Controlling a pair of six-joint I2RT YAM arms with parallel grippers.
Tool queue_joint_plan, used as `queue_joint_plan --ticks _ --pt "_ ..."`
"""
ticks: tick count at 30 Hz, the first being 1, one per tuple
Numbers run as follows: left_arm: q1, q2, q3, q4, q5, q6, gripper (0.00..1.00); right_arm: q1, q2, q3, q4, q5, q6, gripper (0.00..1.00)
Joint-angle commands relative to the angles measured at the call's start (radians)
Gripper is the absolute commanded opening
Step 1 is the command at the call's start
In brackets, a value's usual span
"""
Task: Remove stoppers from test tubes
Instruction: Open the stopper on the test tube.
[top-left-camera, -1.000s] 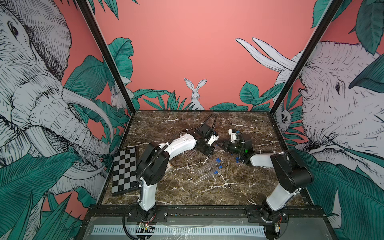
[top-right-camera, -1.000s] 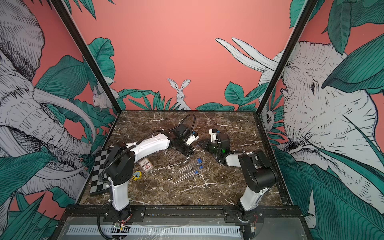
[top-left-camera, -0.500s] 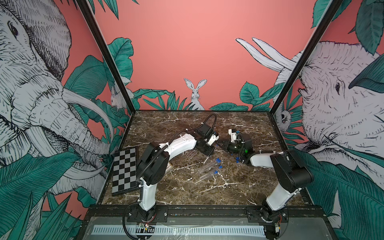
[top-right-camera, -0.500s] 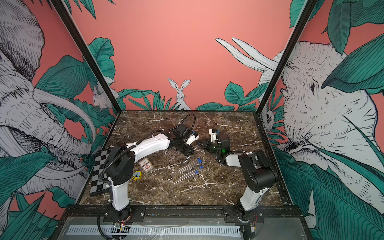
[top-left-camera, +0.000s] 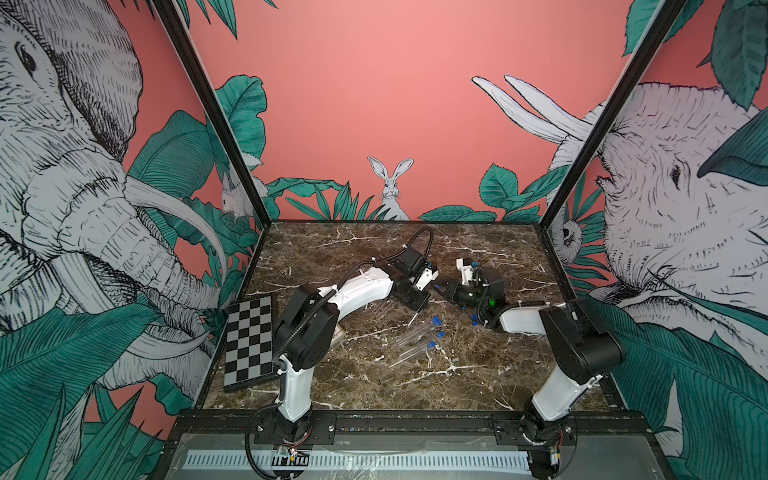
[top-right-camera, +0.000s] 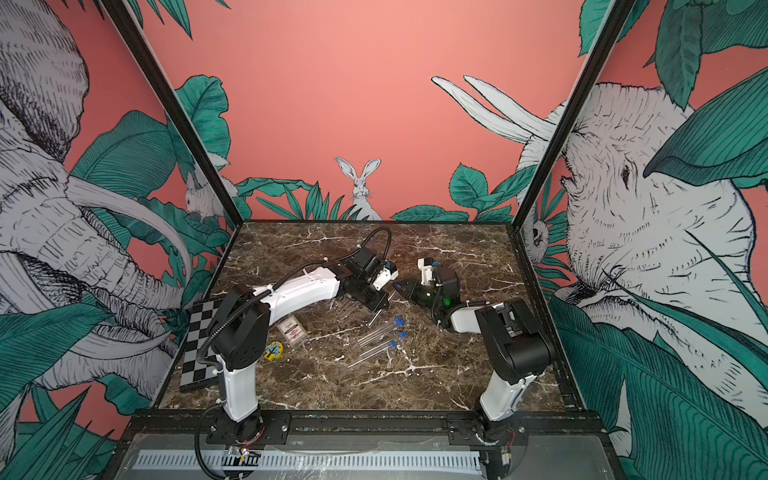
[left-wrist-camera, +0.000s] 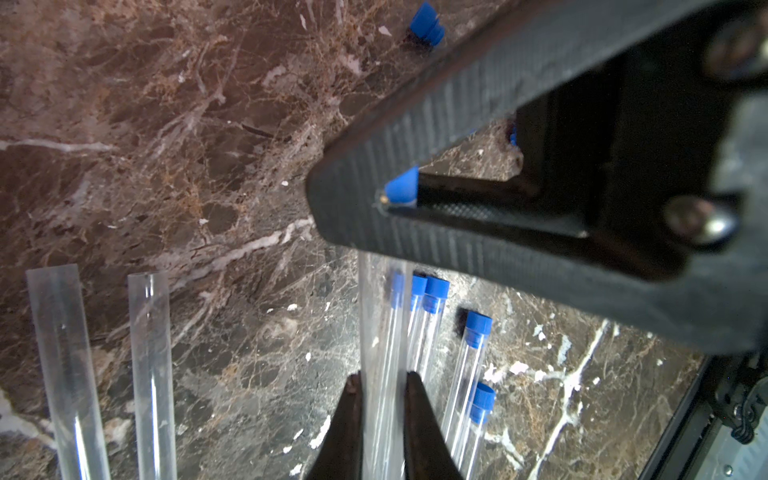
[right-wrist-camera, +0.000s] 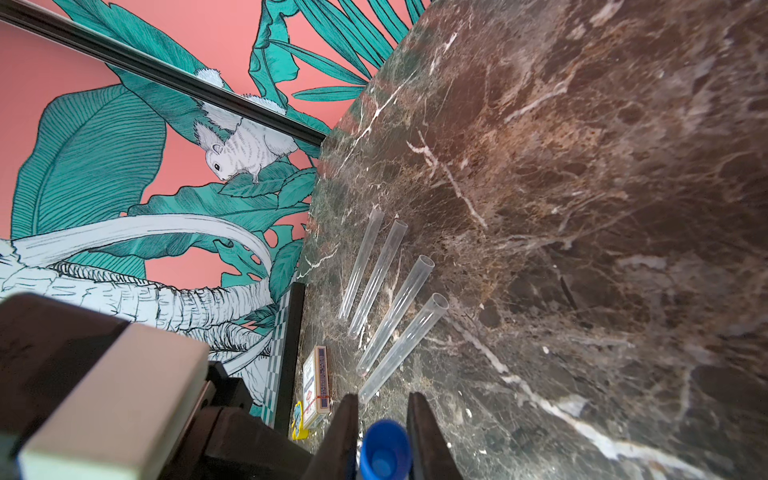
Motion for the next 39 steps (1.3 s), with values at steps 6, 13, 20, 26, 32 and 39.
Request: queue_joint_plan --ticks 6,13,20,26,32,39 --pt "-0.004 -0.056 -0.006 -0.008 -0.013 0.015 0.05 0.005 0.006 0.003 0.064 -0.010 0.023 0.10" --pt "-0.001 -0.060 -0.005 -0.033 -0.047 0.046 0.04 0.004 -0.011 0.006 0.070 -0.010 0.027 0.05" --pt "0.025 -0.072 -0.023 -0.055 -0.061 0.066 0.03 -0.005 -0.043 0.000 0.039 0.008 0.001 0.04" --pt "0.038 -0.082 -0.037 -0.071 -0.078 0.079 0.02 -0.013 -0.068 -0.003 0.065 0.034 0.002 0.04" --pt "0.039 -0.073 -0.047 -0.087 -0.087 0.086 0.01 -0.021 -0.078 -0.006 0.163 0.044 0.035 0.04" --pt "0.042 -0.077 -0.068 -0.089 -0.107 0.091 0.01 -0.030 -0.106 -0.006 0.123 0.071 0.001 0.04"
